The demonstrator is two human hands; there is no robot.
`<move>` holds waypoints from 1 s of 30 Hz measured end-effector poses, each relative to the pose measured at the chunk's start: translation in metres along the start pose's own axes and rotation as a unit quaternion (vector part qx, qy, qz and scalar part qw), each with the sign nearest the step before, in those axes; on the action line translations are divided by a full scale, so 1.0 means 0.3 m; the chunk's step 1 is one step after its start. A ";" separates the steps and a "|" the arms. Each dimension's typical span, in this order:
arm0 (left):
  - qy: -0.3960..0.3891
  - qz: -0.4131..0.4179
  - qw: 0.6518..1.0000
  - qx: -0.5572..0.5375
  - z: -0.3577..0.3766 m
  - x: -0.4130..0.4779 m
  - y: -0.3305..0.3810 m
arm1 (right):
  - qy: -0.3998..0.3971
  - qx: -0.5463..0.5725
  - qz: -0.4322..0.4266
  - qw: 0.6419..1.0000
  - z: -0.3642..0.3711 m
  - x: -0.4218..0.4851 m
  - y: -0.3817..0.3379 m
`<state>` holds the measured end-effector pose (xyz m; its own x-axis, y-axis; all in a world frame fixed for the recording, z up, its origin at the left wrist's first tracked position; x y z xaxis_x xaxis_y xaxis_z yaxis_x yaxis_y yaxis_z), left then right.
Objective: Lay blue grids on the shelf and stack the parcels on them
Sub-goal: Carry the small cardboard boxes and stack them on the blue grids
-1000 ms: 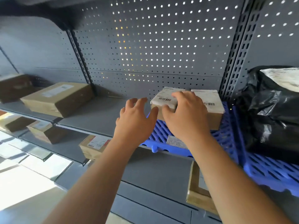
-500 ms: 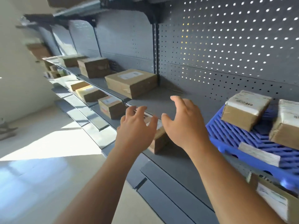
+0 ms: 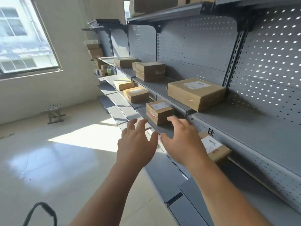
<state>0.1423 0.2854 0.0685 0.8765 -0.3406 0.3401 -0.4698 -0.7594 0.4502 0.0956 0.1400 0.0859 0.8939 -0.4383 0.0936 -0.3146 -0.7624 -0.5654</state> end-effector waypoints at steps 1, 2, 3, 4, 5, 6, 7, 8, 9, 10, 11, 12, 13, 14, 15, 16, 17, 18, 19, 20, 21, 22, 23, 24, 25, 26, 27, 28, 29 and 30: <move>0.001 -0.008 1.000 0.002 -0.012 0.008 -0.044 | -0.005 0.002 -0.004 1.000 0.028 0.014 -0.034; 0.003 -0.017 1.000 0.002 -0.023 0.019 -0.086 | -0.010 0.002 -0.009 1.000 0.057 0.031 -0.067; 0.006 -0.024 1.000 0.003 -0.033 0.030 -0.124 | -0.016 0.000 -0.014 1.000 0.084 0.048 -0.097; 0.008 -0.031 0.999 0.003 -0.041 0.042 -0.159 | -0.022 -0.003 -0.017 1.000 0.110 0.067 -0.124; 0.011 -0.037 0.999 0.004 -0.048 0.056 -0.194 | -0.028 -0.006 -0.022 0.999 0.137 0.089 -0.150; 0.014 -0.042 0.999 0.006 -0.054 0.071 -0.226 | -0.034 -0.008 -0.025 0.999 0.163 0.112 -0.175; 0.017 -0.048 0.999 0.008 -0.059 0.087 -0.257 | -0.040 -0.010 -0.028 0.999 0.188 0.137 -0.199; 0.020 -0.053 0.998 0.011 -0.062 0.105 -0.289 | -0.046 -0.011 -0.033 0.998 0.213 0.166 -0.223; 0.022 -0.058 0.998 0.016 -0.063 0.125 -0.321 | -0.052 -0.011 -0.038 0.998 0.239 0.196 -0.246; 0.023 -0.064 0.997 0.020 -0.062 0.148 -0.354 | -0.058 -0.008 -0.042 0.997 0.265 0.229 -0.267; 0.025 -0.071 0.997 0.025 -0.059 0.174 -0.386 | -0.064 -0.004 -0.048 0.997 0.294 0.264 -0.288; 0.026 -0.078 0.996 0.030 -0.055 0.202 -0.419 | -0.071 0.001 -0.054 0.996 0.325 0.300 -0.309; 0.029 -0.086 0.995 0.034 -0.051 0.233 -0.452 | -0.079 0.005 -0.060 0.995 0.356 0.338 -0.330; 0.031 -0.094 0.994 0.039 -0.047 0.264 -0.486 | -0.087 0.007 -0.065 0.994 0.388 0.378 -0.347; 0.034 -0.101 0.993 0.043 -0.042 0.297 -0.518 | -0.094 0.005 -0.071 0.993 0.417 0.420 -0.364; 0.035 -0.107 0.992 0.048 -0.037 0.329 -0.550 | -0.101 0.002 -0.075 0.992 0.444 0.466 -0.378; 0.033 -0.113 0.992 0.054 -0.032 0.360 -0.581 | -0.107 -0.001 -0.078 0.991 0.467 0.515 -0.392; 0.029 -0.119 0.990 0.064 -0.027 0.393 -0.611 | -0.112 -0.002 -0.081 0.990 0.488 0.567 -0.409; 0.025 -0.125 0.989 0.075 -0.024 0.427 -0.641 | -0.117 -0.003 -0.086 0.989 0.506 0.618 -0.428; 0.022 -0.134 0.987 0.085 -0.021 0.462 -0.670 | -0.122 -0.003 -0.093 0.988 0.523 0.668 -0.450; 0.023 -0.143 0.985 0.092 -0.022 0.499 -0.699 | -0.126 -0.003 -0.103 0.987 0.541 0.716 -0.476; 0.027 -0.152 0.983 0.098 -0.023 0.535 -0.727 | -0.130 -0.001 -0.112 0.985 0.560 0.763 -0.503; 0.031 -0.160 0.981 0.104 -0.026 0.571 -0.755 | -0.135 0.001 -0.120 0.984 0.581 0.806 -0.531; 0.036 -0.167 0.979 0.109 -0.030 0.603 -0.784 | -0.141 0.004 -0.126 0.982 0.606 0.844 -0.558; 0.039 -0.175 0.977 0.115 -0.033 0.630 -0.815 | -0.146 0.007 -0.133 0.980 0.634 0.878 -0.585; 0.040 -0.182 0.975 0.121 -0.034 0.654 -0.850 | -0.153 0.009 -0.138 0.979 0.667 0.909 -0.609; 0.040 -0.191 0.973 0.124 -0.036 0.676 -0.886 | -0.160 0.009 -0.144 0.977 0.703 0.934 -0.633; 0.040 -0.201 0.971 0.126 -0.036 0.696 -0.925 | -0.168 0.007 -0.149 0.974 0.742 0.958 -0.655; 0.039 -0.211 0.969 0.126 -0.036 0.715 -0.965 | -0.177 0.002 -0.154 0.972 0.782 0.982 -0.677; 0.039 -0.219 0.967 0.126 -0.036 0.736 -1.006 | -0.183 -0.005 -0.160 0.970 0.822 1.008 -0.702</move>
<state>0.4765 0.4453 0.0167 0.9702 0.0800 0.2286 -0.0059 -0.9358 0.3524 0.5109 0.2852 0.0312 0.9992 0.0174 -0.0355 -0.0049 -0.8374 -0.5466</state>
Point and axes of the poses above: each hand's wrist, its own x-axis towards the middle knuckle, its own z-axis out of the palm, y = z × x, the point moved 5 cm from there along x, towards the middle knuckle, and after that the axes turned 14 degrees about z, right-handed, at the moved point
